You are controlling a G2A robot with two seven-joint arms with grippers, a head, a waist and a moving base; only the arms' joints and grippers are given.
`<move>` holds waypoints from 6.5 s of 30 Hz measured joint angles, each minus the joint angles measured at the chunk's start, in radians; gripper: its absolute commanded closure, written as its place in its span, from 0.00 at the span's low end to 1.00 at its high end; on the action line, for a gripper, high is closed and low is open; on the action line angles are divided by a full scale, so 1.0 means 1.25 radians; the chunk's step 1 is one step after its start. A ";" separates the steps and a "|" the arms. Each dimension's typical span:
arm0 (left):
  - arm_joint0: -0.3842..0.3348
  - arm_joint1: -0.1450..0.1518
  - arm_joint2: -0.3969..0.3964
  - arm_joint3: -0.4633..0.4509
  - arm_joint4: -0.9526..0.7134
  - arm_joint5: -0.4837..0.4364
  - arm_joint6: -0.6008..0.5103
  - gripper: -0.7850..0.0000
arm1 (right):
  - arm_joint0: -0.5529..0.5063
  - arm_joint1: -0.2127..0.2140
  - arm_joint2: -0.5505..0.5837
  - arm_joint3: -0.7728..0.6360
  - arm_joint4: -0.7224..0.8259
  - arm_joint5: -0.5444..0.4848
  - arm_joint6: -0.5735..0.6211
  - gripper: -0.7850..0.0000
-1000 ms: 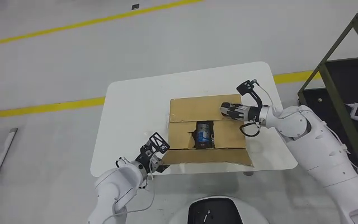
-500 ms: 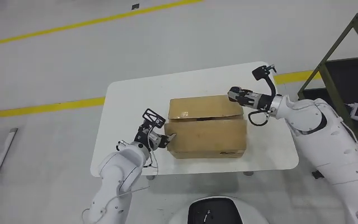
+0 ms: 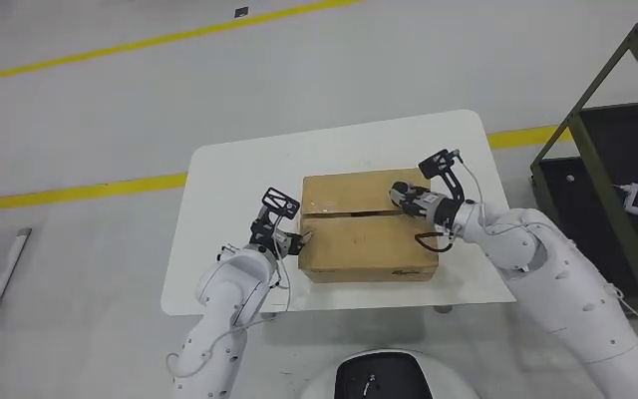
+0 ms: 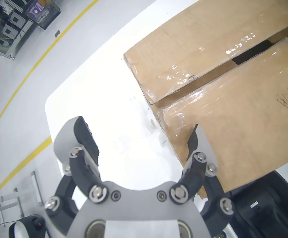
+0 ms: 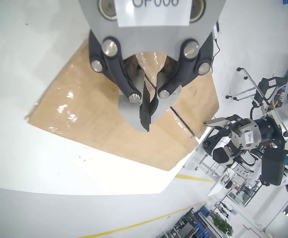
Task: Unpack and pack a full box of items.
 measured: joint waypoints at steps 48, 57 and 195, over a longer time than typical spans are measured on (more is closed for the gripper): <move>0.054 0.012 -0.014 0.173 0.177 -0.002 0.212 0.00 | 0.004 -0.026 -0.040 0.032 -0.032 0.050 0.011 1.00; -0.017 -0.012 0.026 0.285 0.090 0.115 0.319 0.00 | -0.003 -0.028 -0.035 0.024 -0.034 0.057 0.014 1.00; 0.033 -0.049 -0.044 -0.044 0.213 0.130 0.186 0.00 | 0.531 -0.093 -0.246 0.439 0.277 0.334 0.436 0.87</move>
